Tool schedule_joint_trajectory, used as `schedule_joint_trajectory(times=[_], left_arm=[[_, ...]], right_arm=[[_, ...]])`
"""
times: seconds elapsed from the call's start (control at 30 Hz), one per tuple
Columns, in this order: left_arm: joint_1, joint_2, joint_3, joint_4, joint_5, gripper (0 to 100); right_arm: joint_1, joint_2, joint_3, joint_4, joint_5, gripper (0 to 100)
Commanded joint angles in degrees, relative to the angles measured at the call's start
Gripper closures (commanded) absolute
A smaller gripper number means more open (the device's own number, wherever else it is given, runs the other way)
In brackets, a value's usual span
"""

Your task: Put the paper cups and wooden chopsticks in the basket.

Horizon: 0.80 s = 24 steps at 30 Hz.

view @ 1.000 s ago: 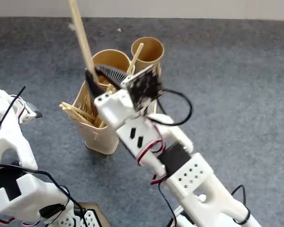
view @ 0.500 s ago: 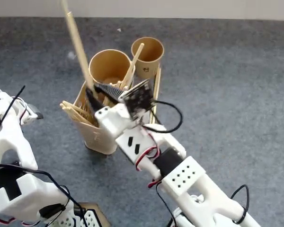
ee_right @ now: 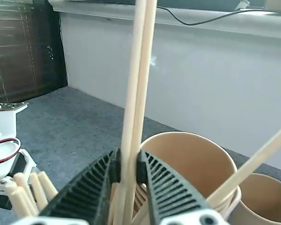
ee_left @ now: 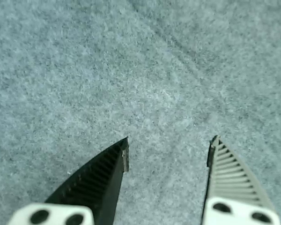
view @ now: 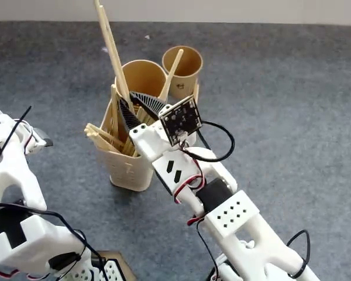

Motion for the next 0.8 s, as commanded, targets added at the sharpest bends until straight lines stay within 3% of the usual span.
schedule_joint_trajectory(times=[0.0, 0.17, 0.47, 0.53, 0.77], left_arm=[[1.01, -0.92, -0.22, -0.62, 0.26, 71], [1.01, -0.92, -0.22, -0.70, 0.26, 71], [1.01, -0.92, -0.22, -0.79, 0.26, 71], [1.01, -0.92, -0.22, -0.79, 0.26, 71], [1.89, -0.92, -0.22, -0.97, 0.35, 71]], right_arm=[[-0.75, -1.45, -0.75, 1.98, 0.70, 93.1], [-4.26, -1.45, -3.12, 9.71, 0.88, 84.6], [-3.38, -1.45, -12.26, 13.14, 0.88, 84.6], [-1.10, -1.27, -21.93, 23.43, 0.88, 84.6], [3.82, -0.57, -61.32, 75.47, 0.62, 84.6]])
